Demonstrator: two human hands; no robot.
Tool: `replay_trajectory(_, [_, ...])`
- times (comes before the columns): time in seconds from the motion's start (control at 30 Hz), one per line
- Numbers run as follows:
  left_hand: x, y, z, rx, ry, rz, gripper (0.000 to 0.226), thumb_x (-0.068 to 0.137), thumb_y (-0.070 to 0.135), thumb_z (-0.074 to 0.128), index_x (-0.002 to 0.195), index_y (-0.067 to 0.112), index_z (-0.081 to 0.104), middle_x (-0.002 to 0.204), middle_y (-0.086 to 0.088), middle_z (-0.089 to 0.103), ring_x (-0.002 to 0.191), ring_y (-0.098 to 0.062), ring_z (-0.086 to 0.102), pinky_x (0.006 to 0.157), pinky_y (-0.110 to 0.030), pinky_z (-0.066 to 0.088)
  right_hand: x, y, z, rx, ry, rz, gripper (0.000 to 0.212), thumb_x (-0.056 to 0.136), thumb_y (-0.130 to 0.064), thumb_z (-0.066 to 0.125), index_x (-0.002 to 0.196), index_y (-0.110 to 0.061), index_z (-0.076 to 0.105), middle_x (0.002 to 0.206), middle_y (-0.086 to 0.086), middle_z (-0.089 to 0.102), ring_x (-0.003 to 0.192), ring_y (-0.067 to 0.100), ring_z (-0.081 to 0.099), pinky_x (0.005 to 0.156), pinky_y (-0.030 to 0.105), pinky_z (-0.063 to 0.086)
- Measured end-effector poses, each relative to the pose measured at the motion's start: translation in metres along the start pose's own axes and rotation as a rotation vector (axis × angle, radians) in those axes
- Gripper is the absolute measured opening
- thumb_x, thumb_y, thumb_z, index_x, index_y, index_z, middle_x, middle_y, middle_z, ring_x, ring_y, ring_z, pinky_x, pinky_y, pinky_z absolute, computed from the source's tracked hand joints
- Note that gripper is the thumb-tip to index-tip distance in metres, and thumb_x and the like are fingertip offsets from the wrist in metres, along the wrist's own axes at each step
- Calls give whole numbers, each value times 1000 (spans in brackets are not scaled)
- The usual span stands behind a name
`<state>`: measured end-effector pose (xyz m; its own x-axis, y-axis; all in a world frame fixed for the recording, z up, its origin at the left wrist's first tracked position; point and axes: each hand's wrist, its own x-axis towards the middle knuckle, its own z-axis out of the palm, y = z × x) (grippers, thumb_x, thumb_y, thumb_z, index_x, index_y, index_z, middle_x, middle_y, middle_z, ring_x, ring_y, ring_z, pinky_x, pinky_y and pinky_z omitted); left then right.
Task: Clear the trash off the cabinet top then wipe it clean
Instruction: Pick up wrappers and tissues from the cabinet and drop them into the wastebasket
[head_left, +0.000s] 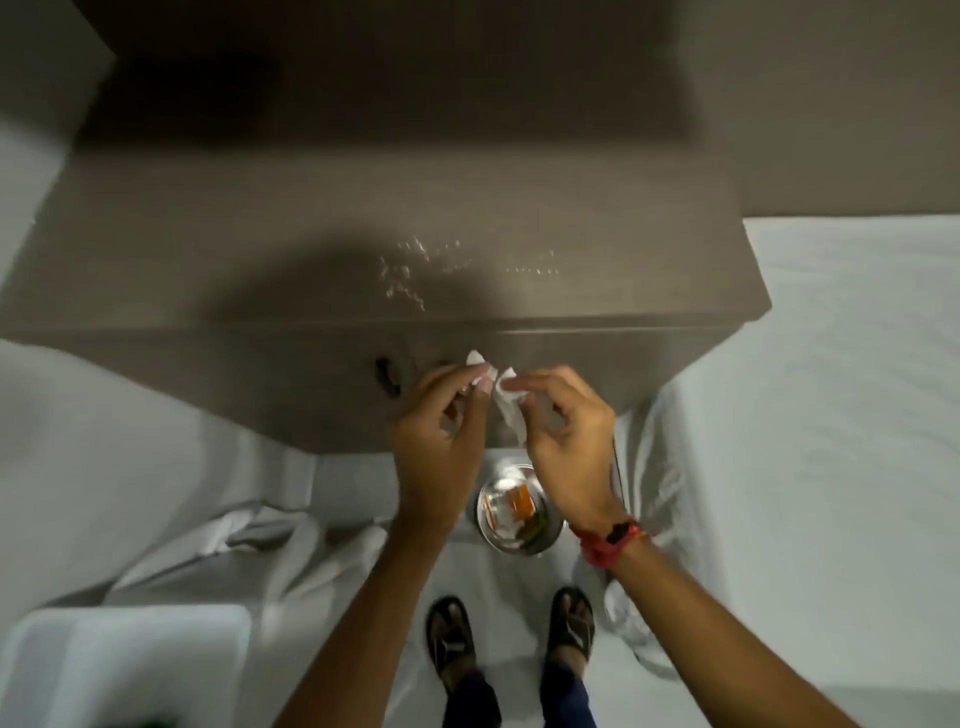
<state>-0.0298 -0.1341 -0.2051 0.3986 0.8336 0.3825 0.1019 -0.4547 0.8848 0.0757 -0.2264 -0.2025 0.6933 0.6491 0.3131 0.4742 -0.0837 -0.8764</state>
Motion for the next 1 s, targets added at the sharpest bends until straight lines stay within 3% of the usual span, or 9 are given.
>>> replay_trajectory(0.1, [-68, -54, 25, 123, -149, -234, 9, 91, 16, 71, 97, 18, 77, 95, 10, 77, 83, -4, 71, 73, -21, 57, -65, 66, 5, -14, -31, 370, 22, 81, -14, 59, 87, -31, 73, 92, -14, 69, 90, 3, 67, 76, 13, 50])
replay_trajectory(0.17, [-108, -98, 42, 219, -291, -420, 11, 89, 8, 69, 95, 10, 78, 94, -2, 79, 81, -13, 73, 76, -32, 60, -99, 120, 15, -83, -41, 584, 26, 80, -8, 58, 87, -29, 73, 93, -8, 72, 90, 6, 67, 81, 24, 56])
replay_trajectory(0.27, [-150, -154, 67, 302, -515, -581, 15, 90, 8, 65, 97, 7, 78, 97, -9, 79, 86, -22, 74, 74, -18, 54, -129, 192, 29, -168, -149, 789, 21, 85, -1, 62, 99, -12, 73, 103, 4, 73, 99, 20, 68, 90, 34, 57])
replay_trajectory(0.43, [-190, -236, 112, 380, -747, -762, 35, 93, 7, 58, 126, 12, 68, 132, -14, 67, 122, -30, 62, 104, -32, 49, -147, 278, 40, -122, -297, 956, 37, 82, -7, 71, 118, -17, 70, 122, 6, 70, 111, 24, 65, 94, 30, 54])
replay_trajectory(0.6, [-215, -261, 114, 388, -660, -831, 47, 89, 3, 58, 134, 16, 61, 134, -10, 65, 123, -27, 61, 103, -28, 46, -167, 313, 38, -164, -383, 964, 38, 86, -5, 68, 121, -19, 67, 122, 7, 69, 97, 16, 62, 62, 7, 45])
replay_trajectory(0.7, [-212, -243, 91, 347, -568, -789, 48, 88, -2, 54, 133, 11, 60, 131, -12, 67, 119, -27, 63, 104, -31, 50, -177, 295, 35, -299, -504, 901, 32, 88, -10, 63, 117, -21, 69, 114, 11, 71, 100, 25, 67, 79, 18, 49])
replay_trajectory(0.83, [-186, -187, 39, 376, -436, -598, 49, 88, -8, 48, 133, 8, 57, 131, -9, 64, 114, 5, 52, 88, 11, 32, -172, 227, 42, -374, -705, 646, 49, 85, -5, 53, 127, -28, 62, 122, 6, 69, 113, 26, 64, 95, 22, 46])
replay_trajectory(0.87, [-177, -172, 26, 402, -411, -573, 50, 91, -8, 47, 137, 10, 55, 136, -6, 62, 120, 6, 49, 93, 10, 30, -167, 208, 48, -379, -732, 544, 48, 87, -7, 52, 130, -27, 59, 126, 5, 67, 115, 23, 62, 97, 22, 43])
replay_trajectory(1.0, [-136, -98, -62, 519, -220, -479, 47, 95, 5, 43, 140, 17, 52, 139, -5, 58, 130, -16, 52, 111, -23, 41, -144, 102, 91, -321, -838, 85, 46, 93, -10, 53, 137, -21, 53, 138, 4, 58, 128, 21, 53, 107, 29, 41])
